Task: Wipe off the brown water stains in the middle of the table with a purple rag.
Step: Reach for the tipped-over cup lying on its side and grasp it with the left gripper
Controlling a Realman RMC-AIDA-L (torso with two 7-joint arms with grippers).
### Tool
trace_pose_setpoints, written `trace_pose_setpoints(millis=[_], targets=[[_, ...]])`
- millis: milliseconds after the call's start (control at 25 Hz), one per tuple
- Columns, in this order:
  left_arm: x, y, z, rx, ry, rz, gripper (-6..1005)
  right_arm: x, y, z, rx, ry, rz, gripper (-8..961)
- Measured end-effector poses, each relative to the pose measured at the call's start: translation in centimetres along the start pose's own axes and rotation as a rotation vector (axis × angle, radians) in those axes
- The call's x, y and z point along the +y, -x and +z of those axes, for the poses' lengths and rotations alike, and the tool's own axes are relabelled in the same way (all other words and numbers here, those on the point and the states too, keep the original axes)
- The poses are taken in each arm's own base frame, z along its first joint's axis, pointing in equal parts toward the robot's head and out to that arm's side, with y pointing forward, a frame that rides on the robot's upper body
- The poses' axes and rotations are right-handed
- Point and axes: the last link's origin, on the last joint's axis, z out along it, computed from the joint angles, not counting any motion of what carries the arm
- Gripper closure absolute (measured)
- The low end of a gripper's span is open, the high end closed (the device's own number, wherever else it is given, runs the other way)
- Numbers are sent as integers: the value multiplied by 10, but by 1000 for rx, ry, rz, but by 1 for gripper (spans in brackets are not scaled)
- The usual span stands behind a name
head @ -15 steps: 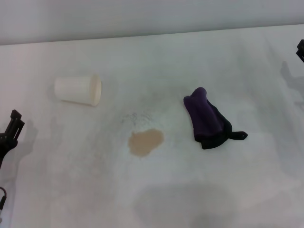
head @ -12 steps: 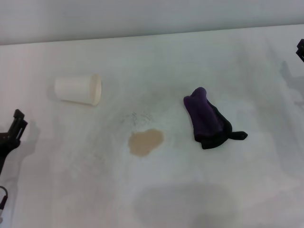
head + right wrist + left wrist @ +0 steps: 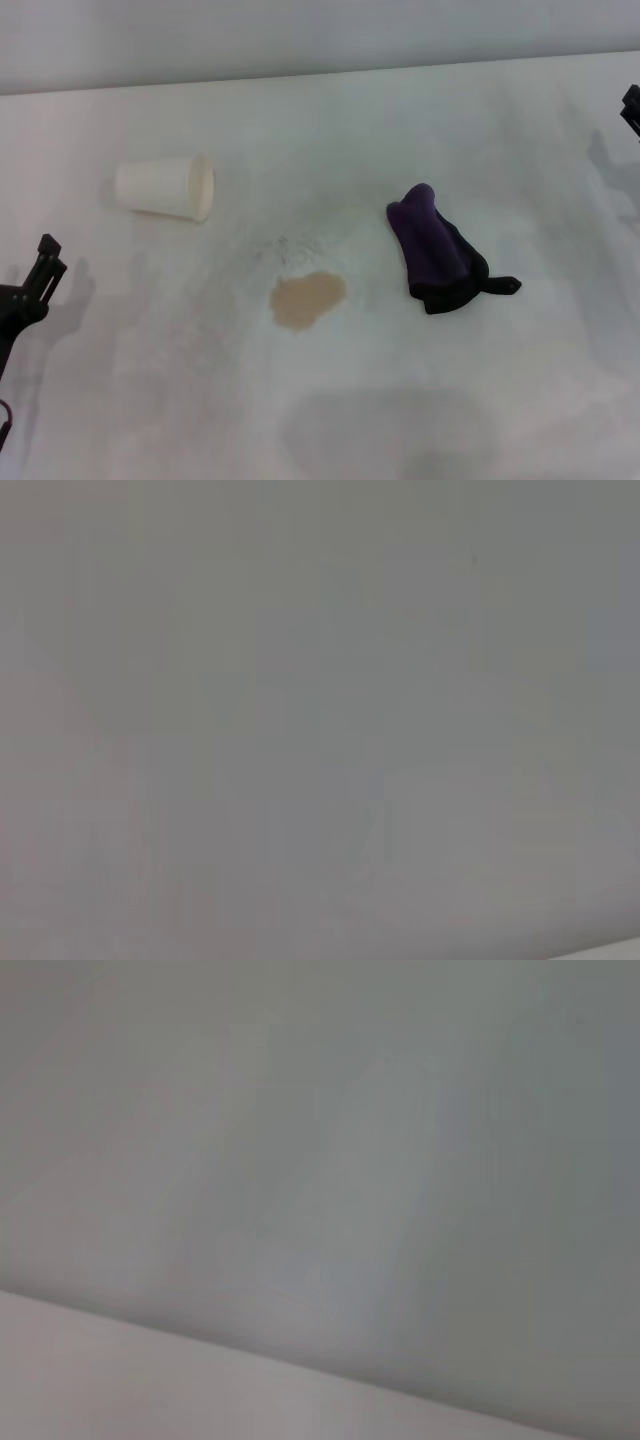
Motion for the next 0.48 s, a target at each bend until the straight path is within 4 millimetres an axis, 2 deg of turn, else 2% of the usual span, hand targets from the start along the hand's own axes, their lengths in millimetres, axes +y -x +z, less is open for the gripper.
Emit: trace_pose_setpoints(millis=[240, 480], targets=[[-4, -6, -4, 39, 13, 12, 119, 0, -3, -2, 8, -3, 2, 108], [-9, -23, -8, 125, 73, 86, 122, -1, -6, -5, 16, -7, 7, 108]])
